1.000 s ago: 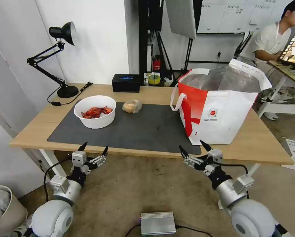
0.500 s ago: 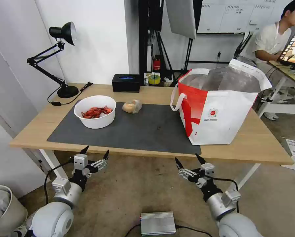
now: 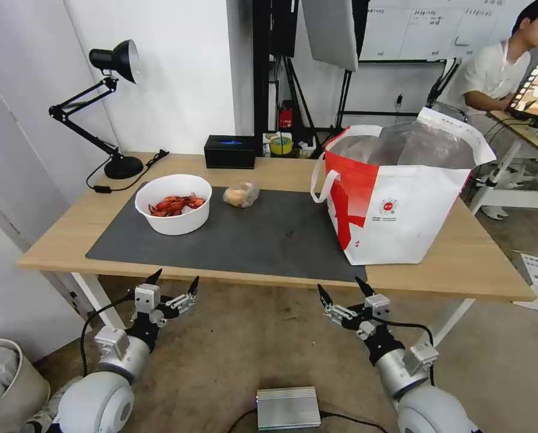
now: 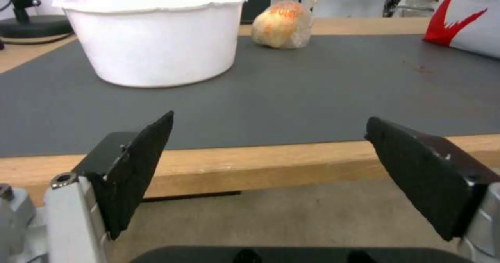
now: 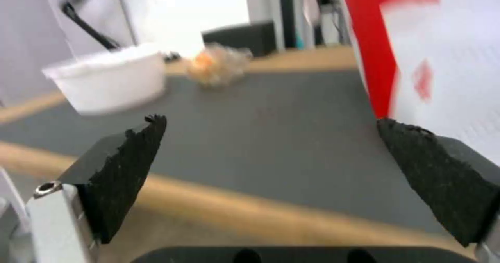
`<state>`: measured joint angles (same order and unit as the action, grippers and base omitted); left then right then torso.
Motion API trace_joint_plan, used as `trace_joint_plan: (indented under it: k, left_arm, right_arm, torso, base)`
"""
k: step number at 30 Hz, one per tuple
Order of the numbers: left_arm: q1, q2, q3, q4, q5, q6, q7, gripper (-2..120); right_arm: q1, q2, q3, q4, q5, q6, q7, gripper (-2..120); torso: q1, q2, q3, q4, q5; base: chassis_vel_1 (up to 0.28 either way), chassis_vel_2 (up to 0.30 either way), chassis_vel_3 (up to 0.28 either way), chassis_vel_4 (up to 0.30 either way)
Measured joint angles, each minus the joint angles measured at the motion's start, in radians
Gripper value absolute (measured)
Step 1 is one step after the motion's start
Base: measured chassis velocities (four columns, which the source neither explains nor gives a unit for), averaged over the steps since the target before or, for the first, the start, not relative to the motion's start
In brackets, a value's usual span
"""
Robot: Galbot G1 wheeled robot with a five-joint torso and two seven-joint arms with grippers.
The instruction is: Pick up the trash from the table and place it into the takeout bag.
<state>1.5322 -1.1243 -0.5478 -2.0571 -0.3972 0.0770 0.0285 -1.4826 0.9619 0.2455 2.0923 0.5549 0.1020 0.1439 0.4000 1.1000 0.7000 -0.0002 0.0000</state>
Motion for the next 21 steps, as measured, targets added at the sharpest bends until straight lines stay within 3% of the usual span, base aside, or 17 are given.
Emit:
trace_joint_plan:
  k: [4, 7, 8, 9, 11, 12, 15, 21]
  left_arm:
    - [-0.002, 0.002, -0.002, 0.000, 0.000, -0.001, -0.001, 100]
    - [-0.001, 0.002, -0.005, -0.004, -0.001, -0.002, -0.001, 100]
    - [0.002, 0.000, -0.005, -0.007, 0.001, -0.002, -0.003, 100]
    - [0.002, 0.000, -0.005, -0.007, 0.001, -0.002, -0.003, 100]
    - [0.005, -0.014, -0.001, -0.008, 0.014, -0.002, -0.005, 100]
    - [0.005, -0.014, -0.001, -0.008, 0.014, -0.002, -0.005, 100]
    - [0.005, -0.017, 0.000, -0.003, 0.017, -0.002, -0.007, 100]
    - [-0.005, -0.006, -0.001, 0.015, 0.011, -0.002, -0.009, 100]
  right_arm:
    - [0.098, -0.026, -0.027, -0.002, 0.066, -0.007, -0.018, 100]
    - [0.253, -0.063, -0.080, -0.027, 0.150, -0.051, -0.030, 100]
    - [0.350, -0.078, -0.122, -0.050, 0.192, -0.080, -0.027, 100]
    - [0.350, -0.078, -0.122, -0.050, 0.192, -0.080, -0.027, 100]
    - [0.574, -0.081, -0.253, -0.126, 0.289, -0.132, -0.009, 100]
    - [0.574, -0.081, -0.253, -0.126, 0.289, -0.132, -0.009, 100]
    - [0.774, -0.030, -0.393, -0.249, 0.351, -0.183, 0.020, 100]
    - [1.004, 0.100, -0.520, -0.468, 0.388, -0.231, 0.042, 100]
  torso:
    - [0.000, 0.000, 0.000, 0.0002, 0.0000]
    - [0.000, 0.000, 0.000, 0.0000, 0.0000]
    - [0.000, 0.000, 0.000, 0.0001, 0.0001]
    - [0.000, 0.000, 0.000, 0.0001, 0.0001]
    - [0.000, 0.000, 0.000, 0.0002, -0.0002]
    - [0.000, 0.000, 0.000, 0.0002, -0.0002]
    - [0.000, 0.000, 0.000, 0.0001, 0.0000]
    - [0.000, 0.000, 0.000, 0.0006, -0.0002]
  base:
    - [0.000, 0.000, 0.000, 0.000]
    - [0.000, 0.000, 0.000, 0.000]
    - [0.000, 0.000, 0.000, 0.000]
    - [0.000, 0.000, 0.000, 0.000]
    - [0.000, 0.000, 0.000, 0.000]
    - [0.000, 0.000, 0.000, 0.000]
    - [0.000, 0.000, 0.000, 0.000]
    - [0.000, 0.000, 0.000, 0.000]
